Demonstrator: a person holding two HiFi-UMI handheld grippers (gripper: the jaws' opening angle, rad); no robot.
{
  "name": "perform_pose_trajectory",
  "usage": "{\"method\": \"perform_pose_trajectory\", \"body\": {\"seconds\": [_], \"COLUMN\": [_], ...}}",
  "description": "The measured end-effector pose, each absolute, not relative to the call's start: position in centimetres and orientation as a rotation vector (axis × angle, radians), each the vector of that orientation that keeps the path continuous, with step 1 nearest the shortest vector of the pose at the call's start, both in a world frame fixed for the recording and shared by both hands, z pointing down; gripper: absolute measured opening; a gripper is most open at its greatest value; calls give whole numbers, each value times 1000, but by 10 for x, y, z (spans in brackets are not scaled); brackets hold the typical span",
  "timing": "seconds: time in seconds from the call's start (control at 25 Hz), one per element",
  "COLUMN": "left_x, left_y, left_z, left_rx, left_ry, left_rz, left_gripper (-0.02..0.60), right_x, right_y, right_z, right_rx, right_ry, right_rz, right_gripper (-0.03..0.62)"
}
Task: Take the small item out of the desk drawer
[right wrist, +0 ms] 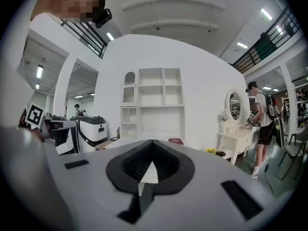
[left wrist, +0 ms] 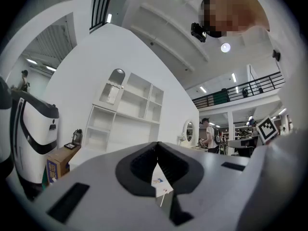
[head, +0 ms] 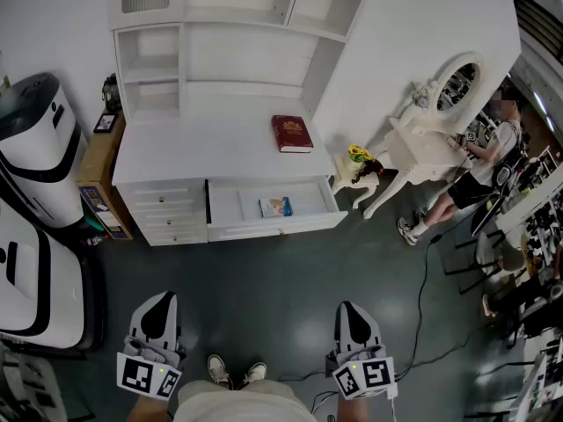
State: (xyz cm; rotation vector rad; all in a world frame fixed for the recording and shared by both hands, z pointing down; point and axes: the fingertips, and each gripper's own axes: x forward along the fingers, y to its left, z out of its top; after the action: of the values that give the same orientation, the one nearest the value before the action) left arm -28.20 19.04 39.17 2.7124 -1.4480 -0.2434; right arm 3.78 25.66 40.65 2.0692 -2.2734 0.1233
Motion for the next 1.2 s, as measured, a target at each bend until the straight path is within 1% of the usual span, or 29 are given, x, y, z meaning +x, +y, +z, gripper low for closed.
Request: {"method": "perform_pose_trajectory", "body": {"seconds": [0.32,0.76,0.88,0.92,0.96,1.0,1.04,1.08,1.12,1.16,1.2], "left_x": [-275,-264,-262,-261,-260,-260,-259,-259,-258,-257,-255], "left_y": [221,227,224,222,220,218,216,215,216,217,219], "left_z": [370,359,362,364,365,367,368,369,369,368,366], "left_rx": [2706,2700,2669,2661,2655,2649,2640,2630,2623,2621,2624], "left_ry": [-1472,-1560,-1591,-1596,-1604,-1616,-1635,-1658,-1679,-1695,-1703], "left_rz": [-278,-267,-253,-244,-233,-220,-208,-202,-203,-208,-214], "left_gripper": [15,15,25,51,106,193,266,318,384,438,462], "right_x": [44,60,68,71,74,76,80,83,86,89,92], "right_y": [283,289,293,293,293,293,293,293,294,296,297], "right_z": [387,389,393,393,393,394,394,394,394,394,394], "right_rx": [2066,2029,2028,2028,2028,2028,2030,2031,2033,2033,2032], "right_ry": [-2301,-2389,-2412,-2414,-2415,-2417,-2420,-2423,-2427,-2432,-2438], "right_rz": [96,116,141,143,142,142,142,142,142,142,141], "right_gripper": [8,9,9,9,9,9,9,9,9,9,9]}}
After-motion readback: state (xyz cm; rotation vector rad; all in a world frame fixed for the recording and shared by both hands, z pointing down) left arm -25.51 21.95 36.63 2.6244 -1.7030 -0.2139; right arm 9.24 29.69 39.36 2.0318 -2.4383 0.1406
